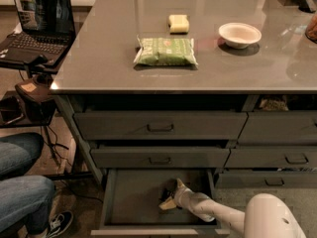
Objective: Pick rxbar chocolate from bottom drawer and place on counter
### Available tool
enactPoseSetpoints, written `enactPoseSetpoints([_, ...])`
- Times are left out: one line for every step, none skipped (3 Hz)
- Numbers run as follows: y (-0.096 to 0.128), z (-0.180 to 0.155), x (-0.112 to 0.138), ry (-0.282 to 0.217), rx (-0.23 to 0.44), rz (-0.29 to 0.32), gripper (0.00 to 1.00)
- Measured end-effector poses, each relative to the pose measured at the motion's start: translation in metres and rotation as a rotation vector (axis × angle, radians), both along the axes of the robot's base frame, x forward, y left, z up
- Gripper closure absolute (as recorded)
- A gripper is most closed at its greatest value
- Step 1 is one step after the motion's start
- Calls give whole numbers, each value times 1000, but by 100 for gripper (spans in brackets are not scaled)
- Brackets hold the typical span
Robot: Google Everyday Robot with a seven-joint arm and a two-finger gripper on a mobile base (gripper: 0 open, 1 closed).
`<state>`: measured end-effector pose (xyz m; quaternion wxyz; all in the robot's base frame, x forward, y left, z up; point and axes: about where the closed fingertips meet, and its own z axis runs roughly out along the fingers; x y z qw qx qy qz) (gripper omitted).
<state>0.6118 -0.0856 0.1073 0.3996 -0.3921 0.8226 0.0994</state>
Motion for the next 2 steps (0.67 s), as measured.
enactPoseSetpoints([0, 0, 0, 0, 0, 0, 42])
enactPoseSetpoints([-1, 7, -1, 0, 0, 0, 65])
